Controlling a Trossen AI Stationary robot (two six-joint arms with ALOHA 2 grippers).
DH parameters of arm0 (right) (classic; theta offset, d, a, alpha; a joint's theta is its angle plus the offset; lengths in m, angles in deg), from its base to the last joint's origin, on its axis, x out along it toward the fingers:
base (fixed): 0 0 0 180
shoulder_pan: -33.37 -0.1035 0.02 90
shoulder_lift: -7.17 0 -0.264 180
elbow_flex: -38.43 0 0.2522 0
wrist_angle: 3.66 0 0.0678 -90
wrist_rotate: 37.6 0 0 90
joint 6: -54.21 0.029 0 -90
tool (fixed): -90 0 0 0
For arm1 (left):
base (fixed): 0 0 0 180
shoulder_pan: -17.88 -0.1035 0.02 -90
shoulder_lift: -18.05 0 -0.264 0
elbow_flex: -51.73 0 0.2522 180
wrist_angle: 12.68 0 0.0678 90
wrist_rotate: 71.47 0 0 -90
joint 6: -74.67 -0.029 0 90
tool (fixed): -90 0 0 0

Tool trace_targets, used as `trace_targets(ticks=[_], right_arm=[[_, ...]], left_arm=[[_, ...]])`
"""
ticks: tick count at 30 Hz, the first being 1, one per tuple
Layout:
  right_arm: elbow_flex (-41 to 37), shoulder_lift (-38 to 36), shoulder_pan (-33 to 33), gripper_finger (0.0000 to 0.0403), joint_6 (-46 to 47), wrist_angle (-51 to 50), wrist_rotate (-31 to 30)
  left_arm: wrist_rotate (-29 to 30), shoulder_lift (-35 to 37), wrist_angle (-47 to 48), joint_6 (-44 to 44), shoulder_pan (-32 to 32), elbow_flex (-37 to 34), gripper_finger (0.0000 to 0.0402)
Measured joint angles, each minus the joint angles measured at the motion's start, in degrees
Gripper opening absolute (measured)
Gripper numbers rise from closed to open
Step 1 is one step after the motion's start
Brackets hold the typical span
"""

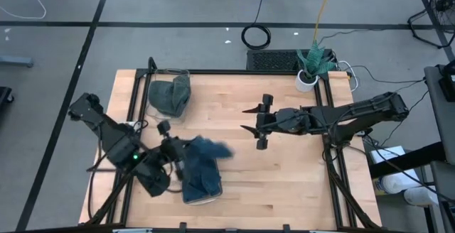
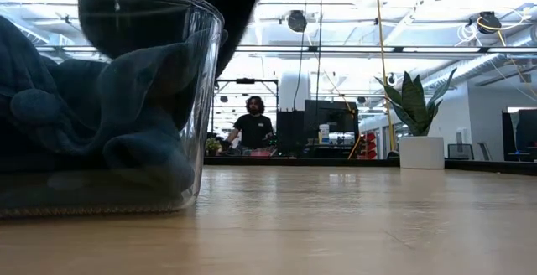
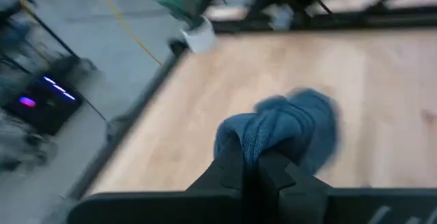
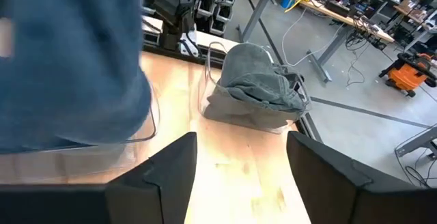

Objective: Pick & Place hat
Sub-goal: Put the blue cap into the bottom transparent bin

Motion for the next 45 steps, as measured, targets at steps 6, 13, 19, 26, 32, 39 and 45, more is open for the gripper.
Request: trace_targets(ticks=[6,13,19,26,32,39,45], right_arm=[[0.00,-0.71,0.00,0.0208,1.48,-0.10,0.05],[-0.02,-0.64,0.00,0.0209,1.48,-0.11,0.19],[-0.02,-0.64,0.00,0.0206,1.50,-0.11,0.21],[-0.02,-0.64,0.00,0.0204,1.50,-0.11,0.22],[-0.02,-0.64,0.00,0.0203,1.50,-0.09,0.22],[-0.02,-0.64,0.00,0.0201,1.50,-0.11,0.22],[-0.02,-0.64,0.02,0.0201,1.50,-0.11,0.22]], left_arm=[[-1.41,-0.16,3.21,6.55,3.62,0.00,0.0004],[0.02,-1.52,5.15,13.11,5.73,0.00,0.0004],[0.34,-4.71,4.81,18.58,5.57,-0.01,0.0004],[-1.40,-8.50,4.41,23.63,5.31,-0.02,0.0004],[-2.42,-8.80,3.90,26.95,5.90,-0.04,0.0004],[-2.60,-8.80,1.81,26.27,6.12,-0.04,0.0004],[-3.05,-8.80,-1.94,22.79,6.53,0.39,0.0004]])
